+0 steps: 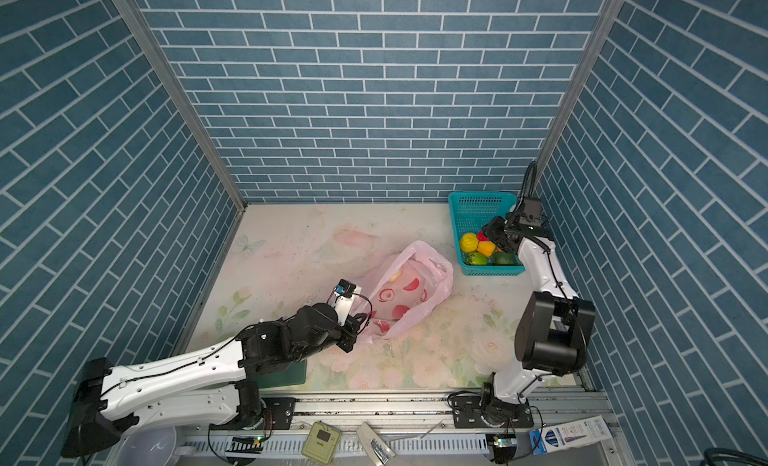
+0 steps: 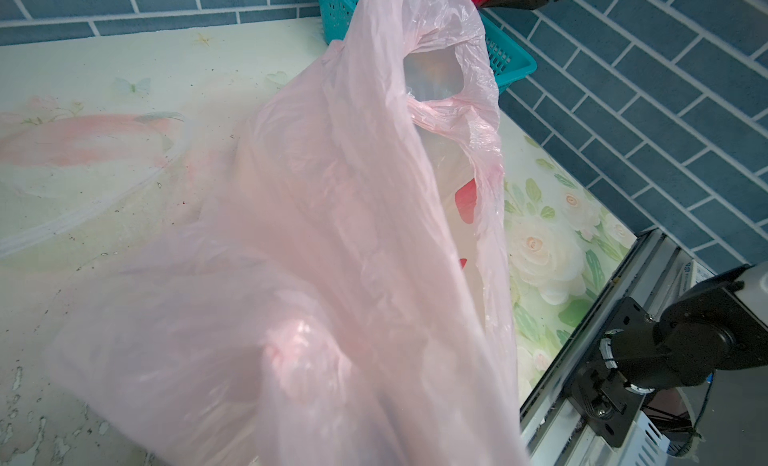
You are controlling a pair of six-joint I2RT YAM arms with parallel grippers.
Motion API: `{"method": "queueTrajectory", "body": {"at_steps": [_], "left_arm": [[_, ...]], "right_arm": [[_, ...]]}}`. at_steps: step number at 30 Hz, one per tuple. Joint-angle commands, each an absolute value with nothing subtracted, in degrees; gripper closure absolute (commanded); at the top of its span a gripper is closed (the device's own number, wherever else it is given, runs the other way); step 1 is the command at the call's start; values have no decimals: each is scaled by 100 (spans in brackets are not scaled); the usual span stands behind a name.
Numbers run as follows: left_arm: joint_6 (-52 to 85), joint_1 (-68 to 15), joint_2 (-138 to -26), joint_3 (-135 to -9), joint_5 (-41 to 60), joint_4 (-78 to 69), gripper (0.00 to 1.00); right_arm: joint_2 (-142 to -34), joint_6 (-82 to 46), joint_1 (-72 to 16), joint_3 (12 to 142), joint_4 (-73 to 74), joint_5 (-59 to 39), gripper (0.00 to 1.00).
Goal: Untie the knot of the plastic bag and take out the fruit
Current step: 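Open the right gripper to drop the apple into the basket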
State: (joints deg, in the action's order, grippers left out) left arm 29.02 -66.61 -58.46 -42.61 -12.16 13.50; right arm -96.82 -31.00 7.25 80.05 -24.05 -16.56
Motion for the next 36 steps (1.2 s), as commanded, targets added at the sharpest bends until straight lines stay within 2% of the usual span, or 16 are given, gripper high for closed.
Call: {"method": "queueTrajectory", "body": {"at_steps": [1, 7, 12, 17, 19, 27, 36], "left_arm": [[2991, -6628, -5707, -4128, -1052, 1525, 100], [3110, -6636, -5523, -4019, -934, 1655, 100], [3120, -6637, -5418, -3901, -797, 1779, 100], [3098, -6654, -5429, -3853, -570, 1774, 100], [3070, -6662, -5449, -3867, -489, 1758, 100], [3006, -6713, -5450, -3892, -136, 1689, 100], [3023, -6907, -5126, -3955, -10, 1969, 100]], "right_arm": [[-10278, -2788, 738, 8660, -2081, -1479, 59], [-11332, -2733, 740, 9622, -2203, -1442, 55], [-11917, -2648, 751, 10199, -2515, -1381, 42], [-11895, -2587, 737, 10135, -2571, -1293, 26], [-11827, -2517, 721, 10055, -2601, -1283, 23], [-11036, -2418, 571, 9257, -2601, -1392, 21], [-8929, -2437, -26, 7839, -3197, -1588, 21]]}}
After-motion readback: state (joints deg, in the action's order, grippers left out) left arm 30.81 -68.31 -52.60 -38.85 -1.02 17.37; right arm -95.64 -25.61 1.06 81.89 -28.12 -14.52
